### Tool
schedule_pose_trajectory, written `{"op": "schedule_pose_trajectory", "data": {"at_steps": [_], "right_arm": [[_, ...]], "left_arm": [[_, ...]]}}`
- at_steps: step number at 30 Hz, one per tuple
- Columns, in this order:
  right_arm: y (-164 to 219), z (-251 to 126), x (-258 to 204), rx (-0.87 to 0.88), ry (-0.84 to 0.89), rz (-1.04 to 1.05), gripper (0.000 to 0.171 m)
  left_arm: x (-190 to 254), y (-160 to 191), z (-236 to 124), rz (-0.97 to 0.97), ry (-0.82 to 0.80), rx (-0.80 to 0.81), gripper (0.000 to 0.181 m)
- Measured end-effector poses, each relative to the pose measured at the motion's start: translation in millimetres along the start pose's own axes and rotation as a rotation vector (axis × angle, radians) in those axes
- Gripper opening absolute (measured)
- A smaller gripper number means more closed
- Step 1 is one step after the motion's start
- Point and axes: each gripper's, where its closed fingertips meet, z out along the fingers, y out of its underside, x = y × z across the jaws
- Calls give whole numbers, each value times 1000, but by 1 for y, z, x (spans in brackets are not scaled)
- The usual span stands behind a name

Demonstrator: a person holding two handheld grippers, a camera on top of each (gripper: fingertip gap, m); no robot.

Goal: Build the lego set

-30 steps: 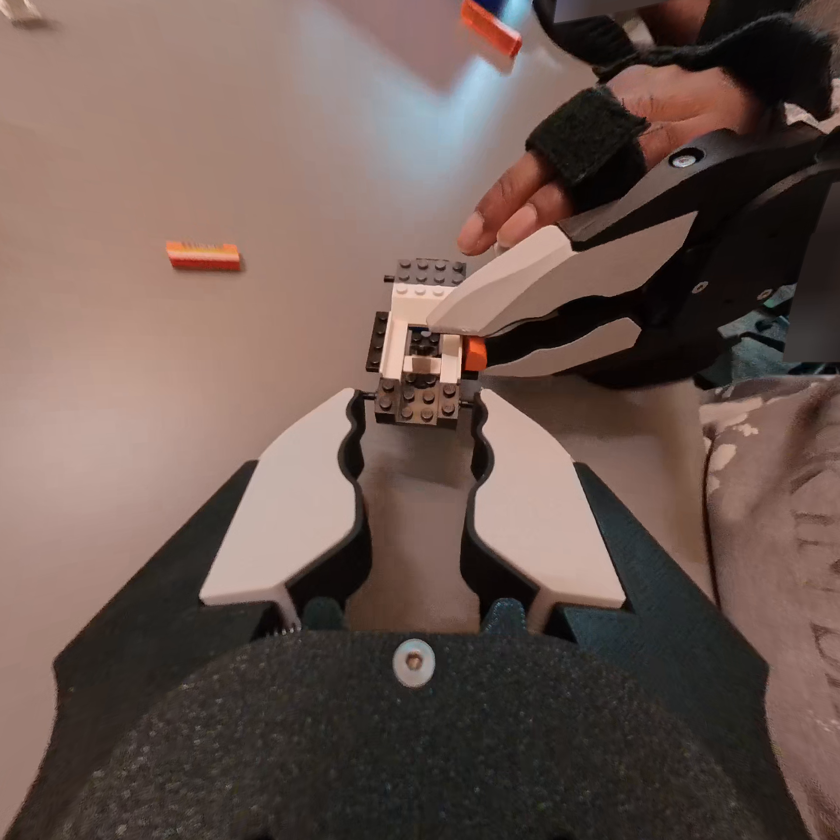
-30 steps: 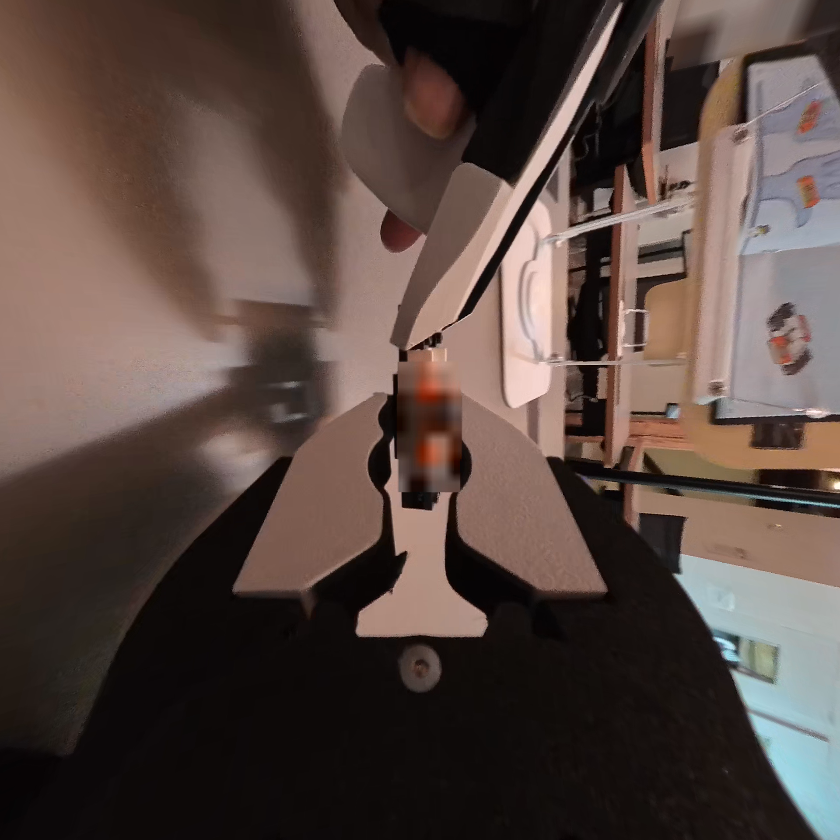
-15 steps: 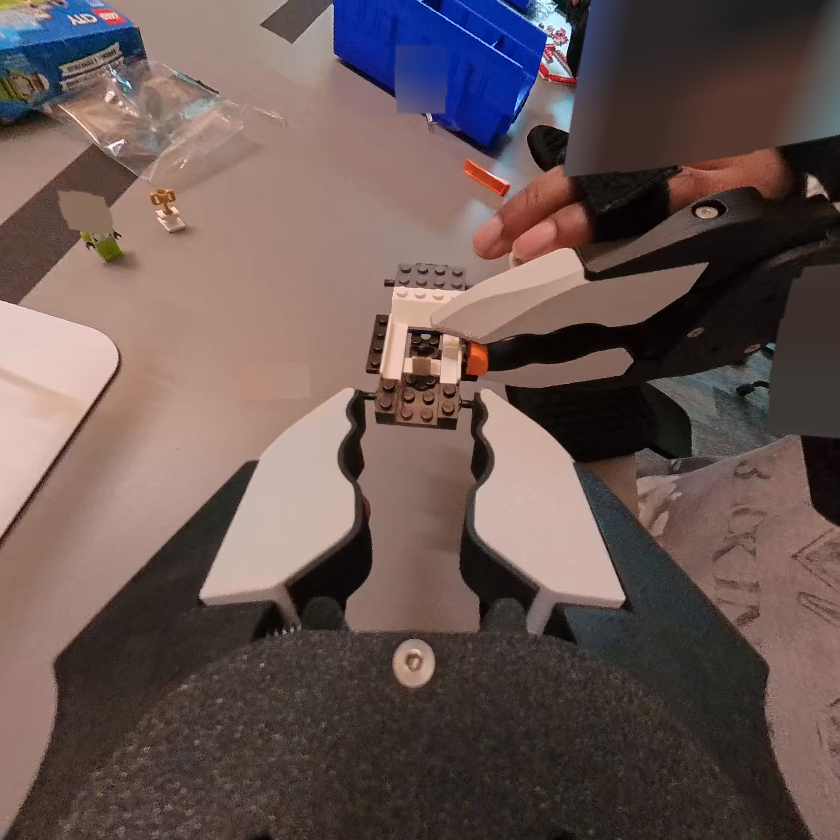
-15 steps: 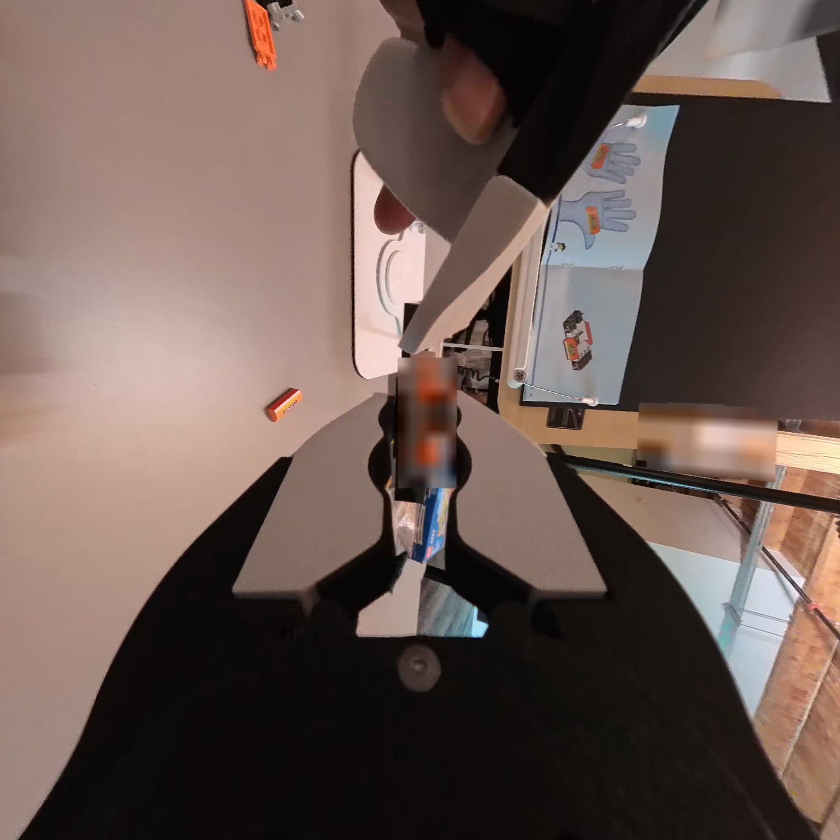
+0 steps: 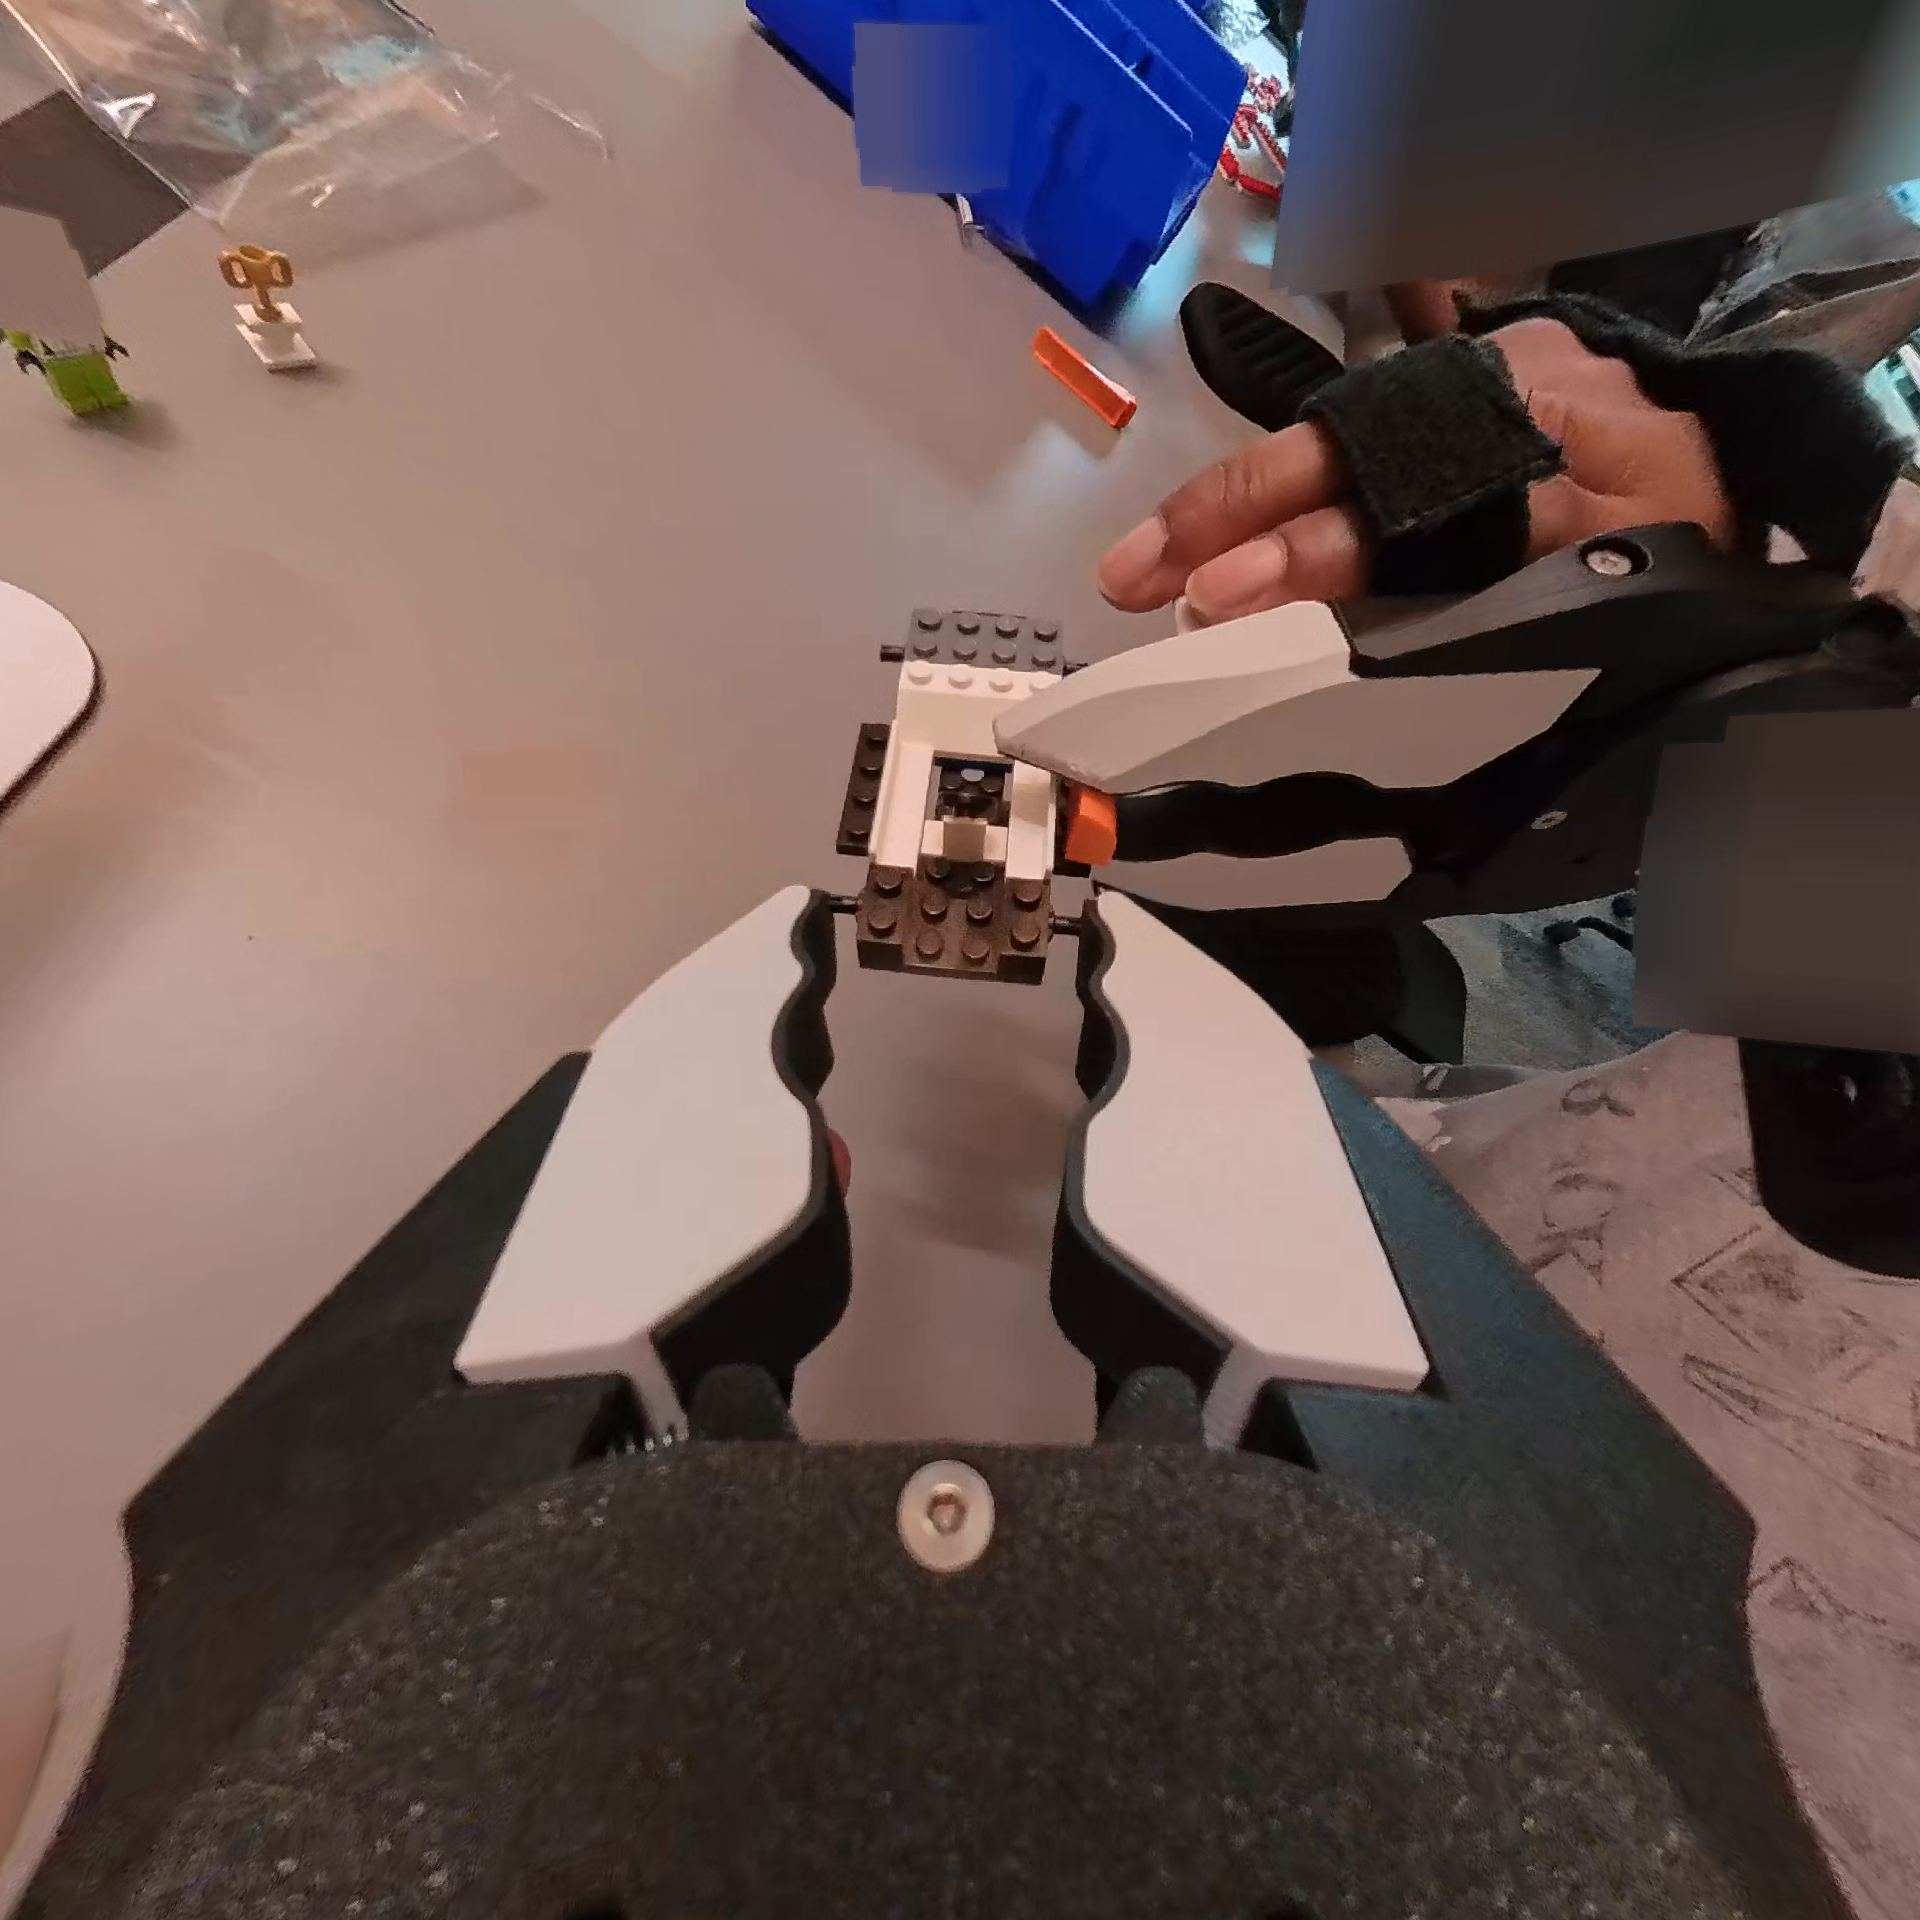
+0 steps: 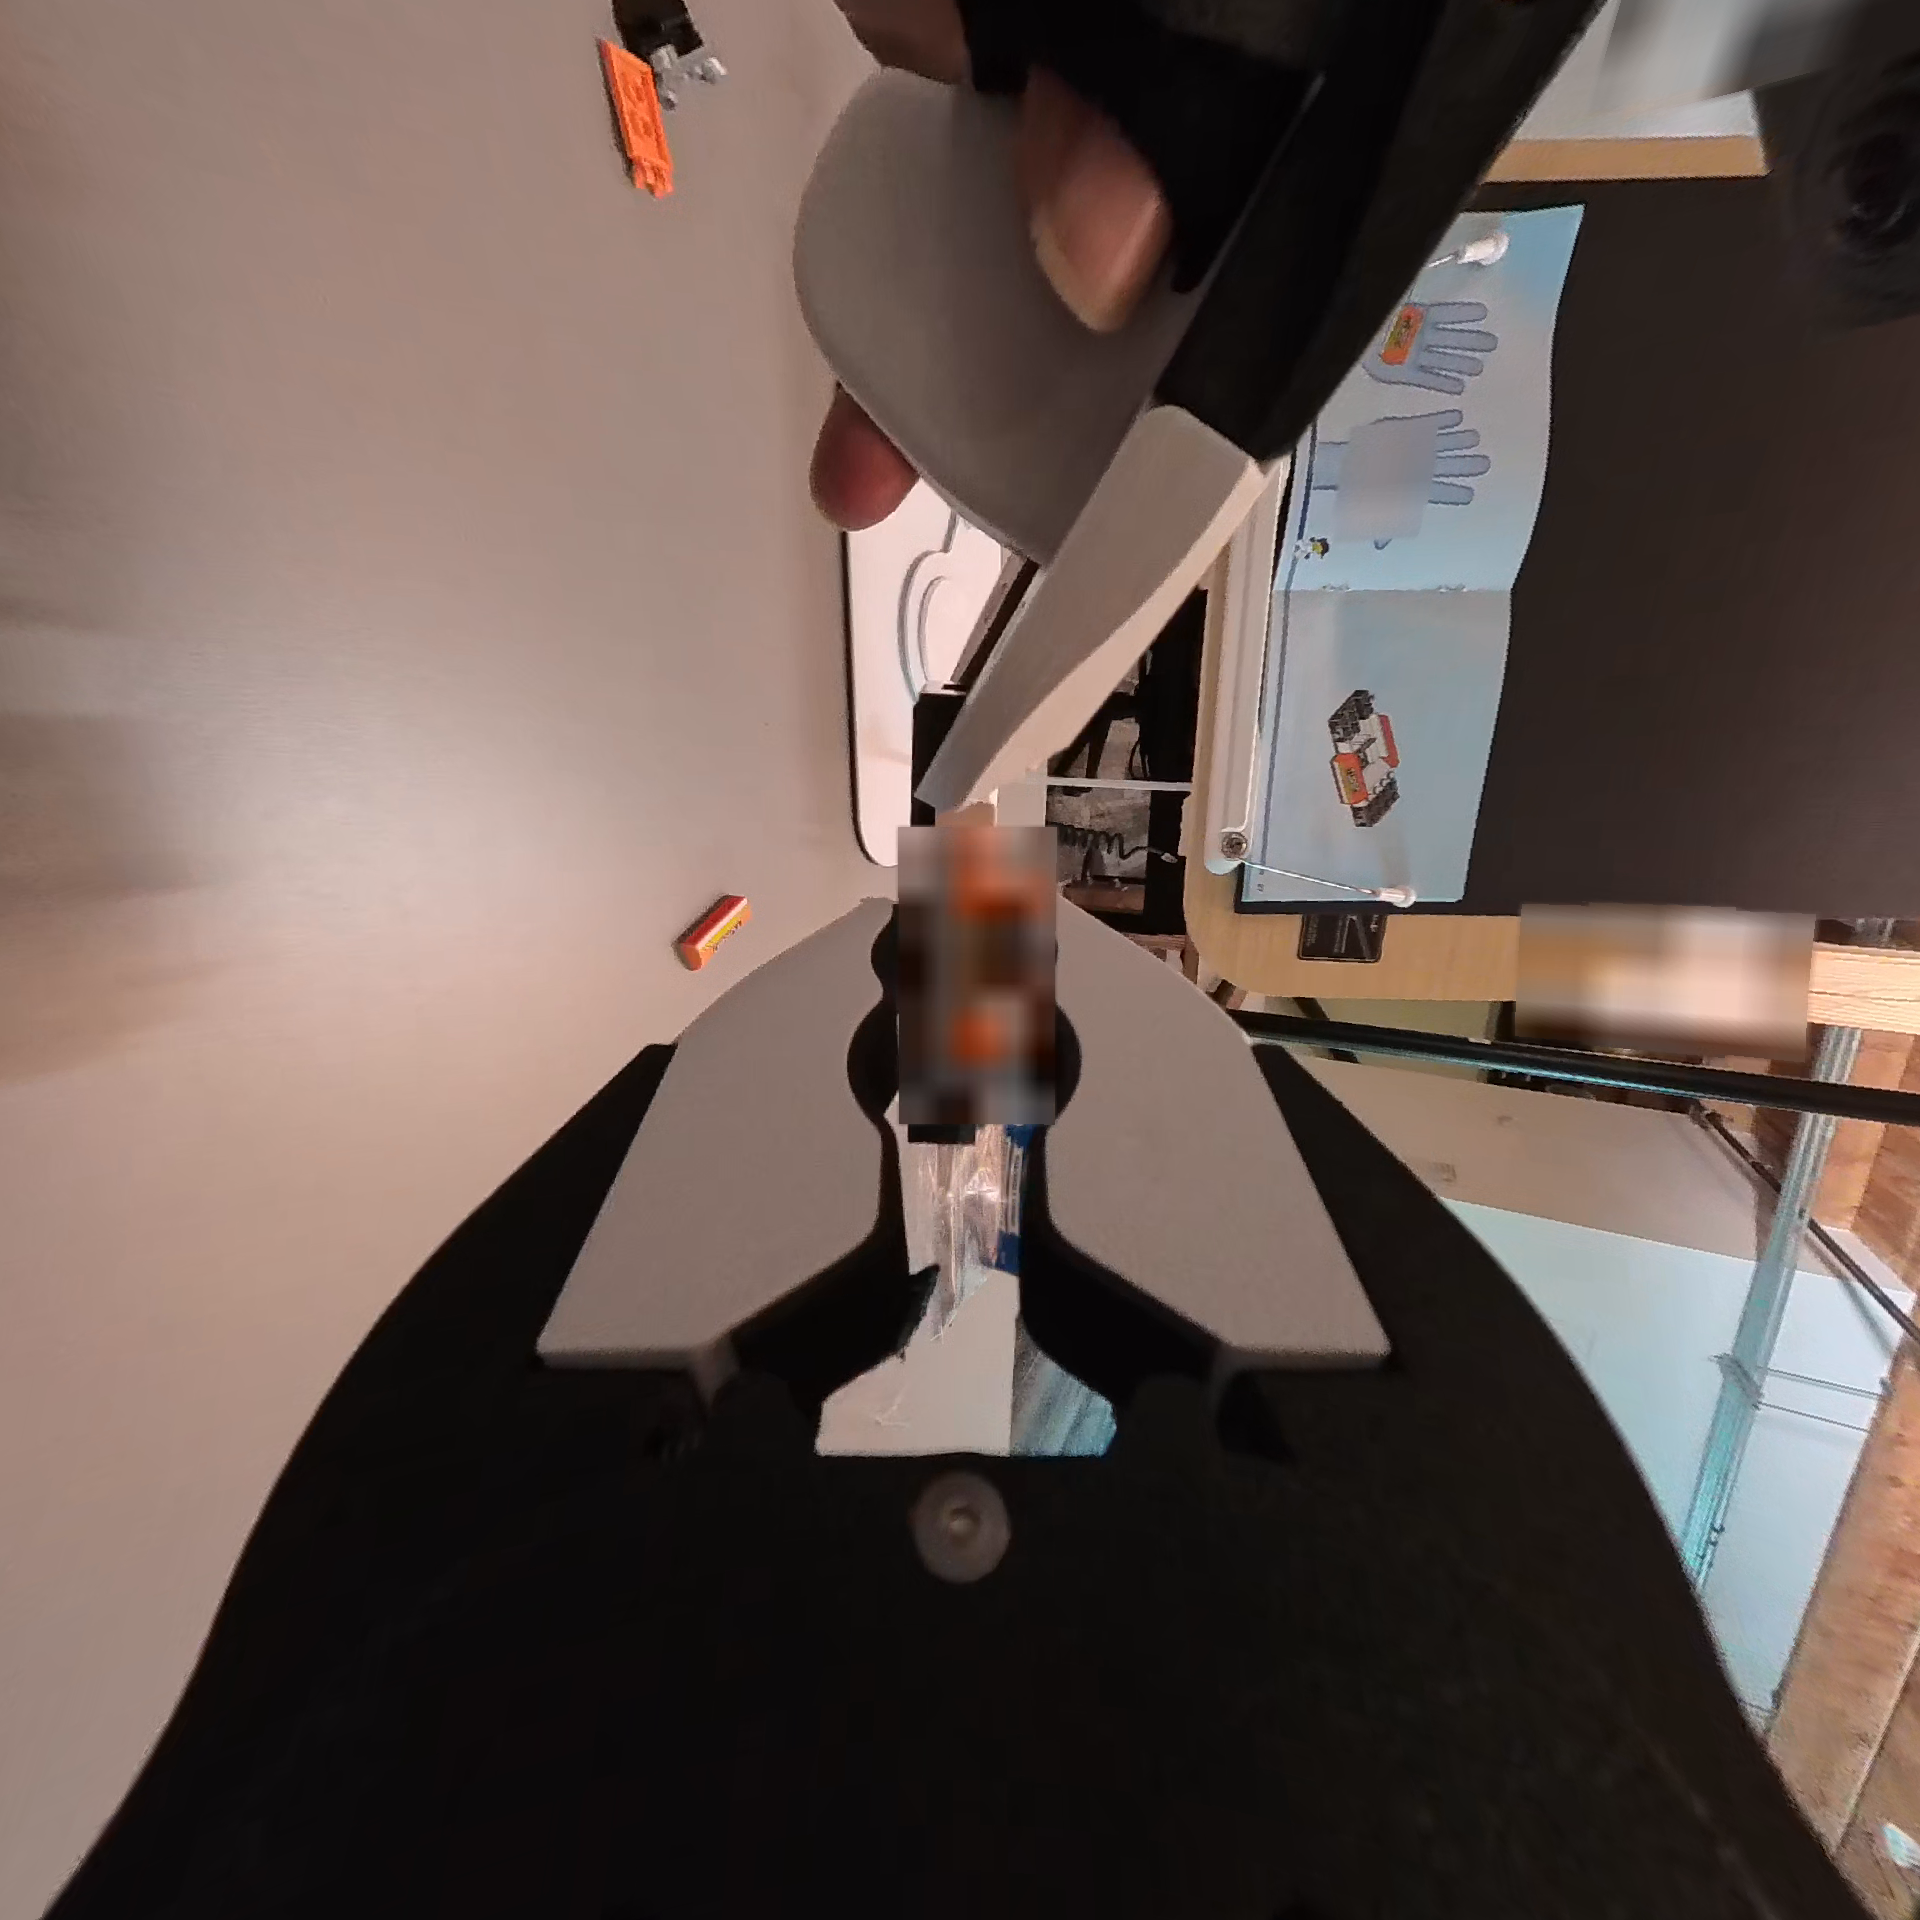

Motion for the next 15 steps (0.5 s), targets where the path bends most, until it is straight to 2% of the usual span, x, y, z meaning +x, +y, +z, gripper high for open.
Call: {"op": "schedule_pose_trajectory", "data": {"at_steps": [2,15], "right_arm": [[1,1,-1,2,13,-14,20],[1,1,-1,28,44,9,17]], "left_arm": [[9,-1,2,-29,45,7,45],[3,1,6,-56,35,50,45]]}}
